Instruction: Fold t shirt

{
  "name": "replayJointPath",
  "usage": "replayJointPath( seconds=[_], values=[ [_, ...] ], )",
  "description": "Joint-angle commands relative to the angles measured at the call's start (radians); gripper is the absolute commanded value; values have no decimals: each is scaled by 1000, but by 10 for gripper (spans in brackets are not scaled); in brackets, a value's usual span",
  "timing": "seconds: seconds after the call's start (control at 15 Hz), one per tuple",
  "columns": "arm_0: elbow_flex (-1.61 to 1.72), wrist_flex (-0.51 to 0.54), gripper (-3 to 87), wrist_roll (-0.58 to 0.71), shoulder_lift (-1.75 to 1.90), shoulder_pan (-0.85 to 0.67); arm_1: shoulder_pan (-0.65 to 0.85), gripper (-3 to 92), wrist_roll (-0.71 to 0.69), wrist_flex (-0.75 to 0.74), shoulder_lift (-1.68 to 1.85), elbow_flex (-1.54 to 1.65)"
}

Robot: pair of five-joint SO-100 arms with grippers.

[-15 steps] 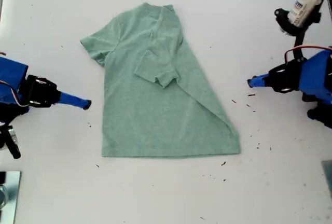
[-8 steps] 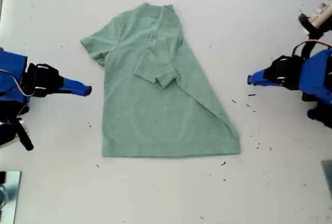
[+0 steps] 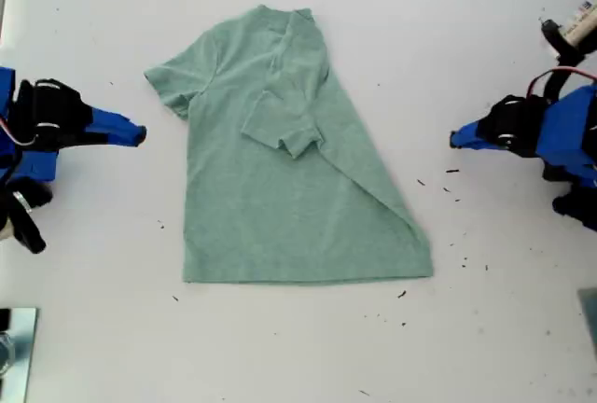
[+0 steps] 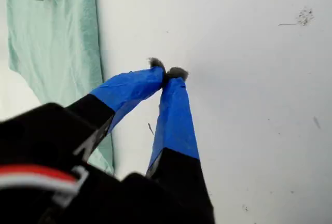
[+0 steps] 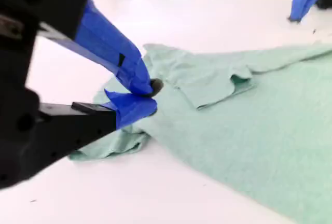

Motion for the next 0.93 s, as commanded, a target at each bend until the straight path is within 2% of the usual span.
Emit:
replayJointPath(
  seconds=[0.0, 0.07, 0.2, 0.33, 0.47, 0.53, 0.87],
  values=[
    [-584, 282, -1, 78, -495, -91, 11, 25, -15, -5, 9, 57],
    [-752, 393, -1, 161, -617, -156, 5, 25, -15, -6, 9, 57],
    [-810, 399, -1, 316, -698, -285, -3, 25, -18, -6, 9, 57],
    [-782, 393, -1, 400, -756, -416, -9, 25, -32, -6, 9, 57],
    [-839, 393, 297, 472, -853, -434, -20, 25, -34, -6, 9, 57],
    [-856, 390, 333, 485, -902, -437, -20, 25, -35, -6, 9, 57],
    [-856, 365, 343, 538, -963, -549, -25, 25, -48, -6, 9, 57]
  ],
)
